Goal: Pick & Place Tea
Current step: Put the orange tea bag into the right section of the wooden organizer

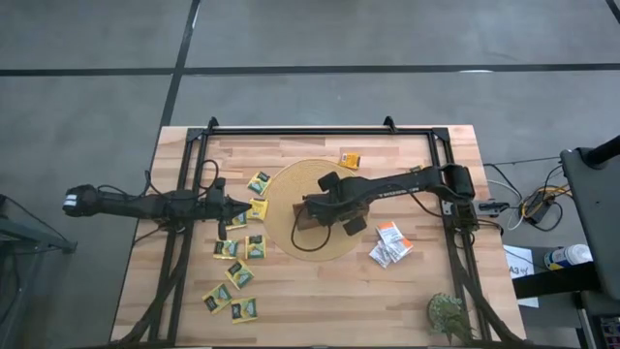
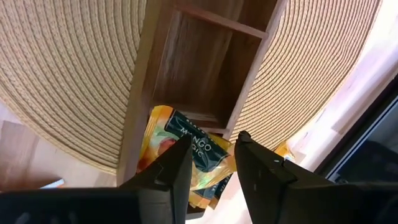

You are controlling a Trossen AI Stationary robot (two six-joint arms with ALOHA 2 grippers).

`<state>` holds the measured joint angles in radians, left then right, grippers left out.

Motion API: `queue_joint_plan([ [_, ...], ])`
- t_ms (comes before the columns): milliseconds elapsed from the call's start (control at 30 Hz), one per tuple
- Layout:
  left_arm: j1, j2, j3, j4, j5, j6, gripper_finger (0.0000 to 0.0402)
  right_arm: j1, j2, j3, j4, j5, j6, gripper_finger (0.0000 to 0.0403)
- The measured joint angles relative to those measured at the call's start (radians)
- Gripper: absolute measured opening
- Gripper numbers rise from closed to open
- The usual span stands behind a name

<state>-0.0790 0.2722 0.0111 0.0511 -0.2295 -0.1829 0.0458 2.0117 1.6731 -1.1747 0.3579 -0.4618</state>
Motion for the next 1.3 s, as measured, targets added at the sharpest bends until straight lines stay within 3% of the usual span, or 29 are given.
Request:
queue_joint_plan([
  [500, 0.0, 0.0, 0.0, 0.0, 0.0, 0.0, 0.0, -0.018, 0.001, -0.074, 0.007, 0.0, 0.034, 0.0098],
  [900, 0.0, 0.0, 0.0, 0.0, 0.0, 0.0, 0.0, -0.018, 0.001, -0.073, -0.077, 0.0, 0.069, 0.0014],
  [1300, 0.0, 0.0, 0.0, 0.0, 0.0, 0.0, 0.0, -0.021, -0.005, -0.073, -0.08, 0.009, 0.159, 0.0008],
])
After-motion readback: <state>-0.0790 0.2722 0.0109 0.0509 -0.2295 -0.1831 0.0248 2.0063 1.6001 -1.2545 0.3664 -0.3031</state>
